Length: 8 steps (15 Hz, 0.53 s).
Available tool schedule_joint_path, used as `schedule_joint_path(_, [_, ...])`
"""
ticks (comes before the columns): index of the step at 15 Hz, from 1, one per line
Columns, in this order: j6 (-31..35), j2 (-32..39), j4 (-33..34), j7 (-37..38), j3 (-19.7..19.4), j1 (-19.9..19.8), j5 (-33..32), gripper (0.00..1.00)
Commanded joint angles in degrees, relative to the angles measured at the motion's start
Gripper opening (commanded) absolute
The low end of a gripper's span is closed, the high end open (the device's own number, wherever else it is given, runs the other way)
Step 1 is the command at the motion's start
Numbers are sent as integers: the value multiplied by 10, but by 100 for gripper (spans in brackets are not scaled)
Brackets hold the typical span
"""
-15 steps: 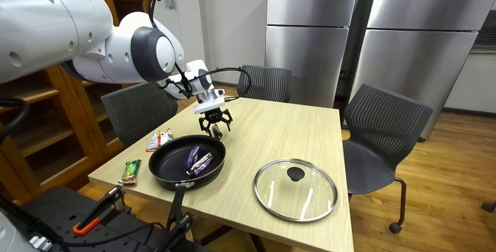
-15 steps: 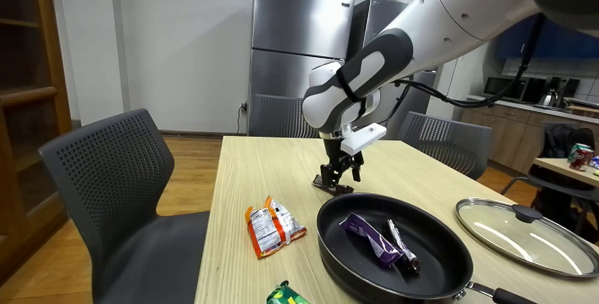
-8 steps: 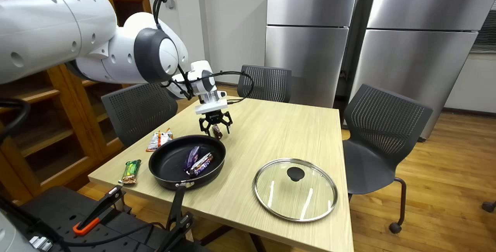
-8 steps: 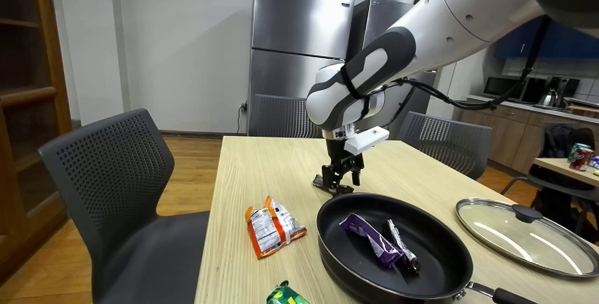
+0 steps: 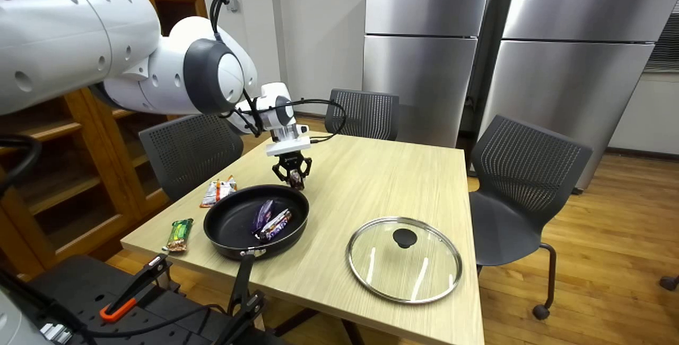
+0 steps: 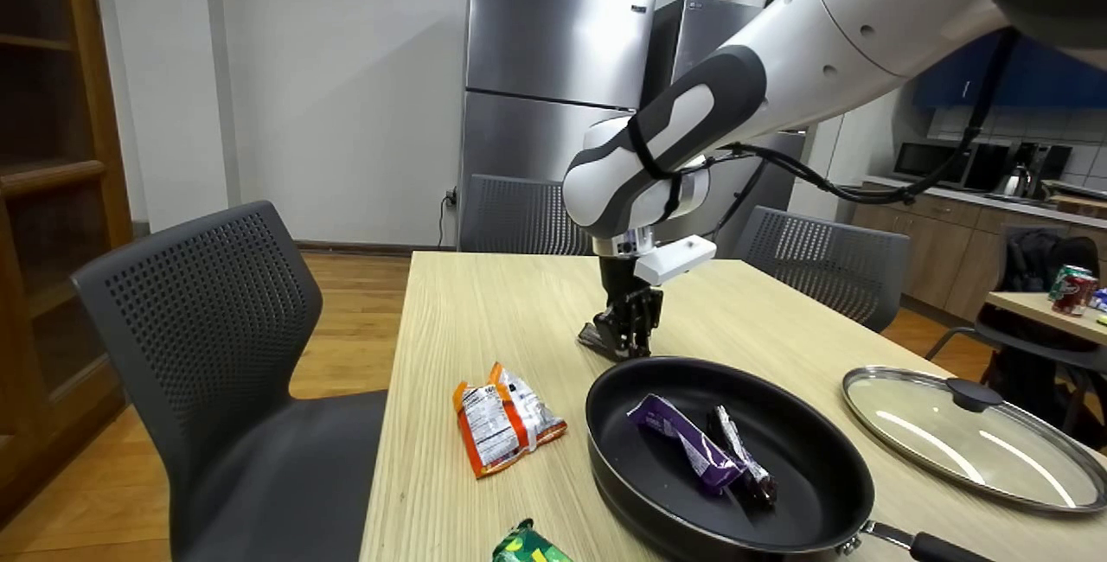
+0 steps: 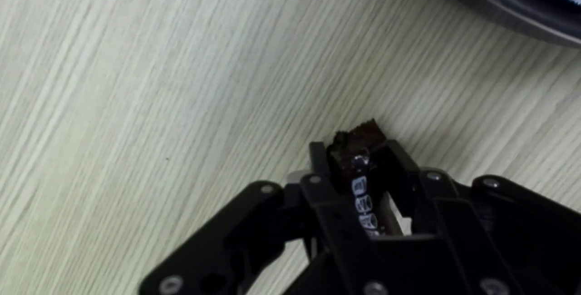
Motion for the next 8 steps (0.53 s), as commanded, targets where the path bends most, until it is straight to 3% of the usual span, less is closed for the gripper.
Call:
schedule_joint_path(1, [9, -1, -5, -36, 19, -14, 12, 5])
schedule_joint_path(8, [6, -1, 3, -50, 20, -12, 14, 6])
